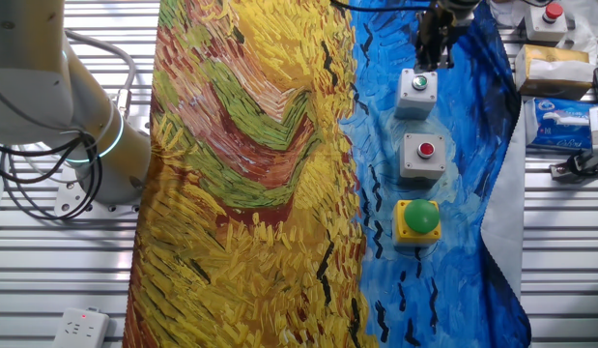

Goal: Press three buttons from left to right in sequence

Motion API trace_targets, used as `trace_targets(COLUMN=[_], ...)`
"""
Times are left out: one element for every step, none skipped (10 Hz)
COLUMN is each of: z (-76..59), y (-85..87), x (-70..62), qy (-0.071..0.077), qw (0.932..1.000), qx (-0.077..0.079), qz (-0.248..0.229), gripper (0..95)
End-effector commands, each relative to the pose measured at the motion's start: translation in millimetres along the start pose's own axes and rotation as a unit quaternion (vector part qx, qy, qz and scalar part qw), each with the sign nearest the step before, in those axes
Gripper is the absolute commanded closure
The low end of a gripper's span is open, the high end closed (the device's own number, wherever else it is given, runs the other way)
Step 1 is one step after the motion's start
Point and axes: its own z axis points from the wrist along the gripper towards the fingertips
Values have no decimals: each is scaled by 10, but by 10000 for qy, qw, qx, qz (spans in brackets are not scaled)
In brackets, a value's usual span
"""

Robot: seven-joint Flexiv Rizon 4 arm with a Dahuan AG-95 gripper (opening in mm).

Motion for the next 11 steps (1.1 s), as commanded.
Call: trace_targets(z=[-11,-16,-19,-32,-42,-45,-46,-50,-53,-54,-54], y=[7,11,13,21,28,30,31,34,36,37,37], x=[6,7,8,13,16,17,17,19,20,20,20], qy=[-18,-12,6,55,117,168,207,227,242,255,261], qw=[10000,10000,9999,9999,9998,9998,9997,9997,9996,9996,9996], qx=[-10,-7,-11,-17,-20,-24,-24,-23,-23,-23,-23], qz=[-35,-85,-115,-139,-142,-142,-139,-125,-116,-106,-103], gripper=[950,950,950,950,950,950,950,950,950,950,950])
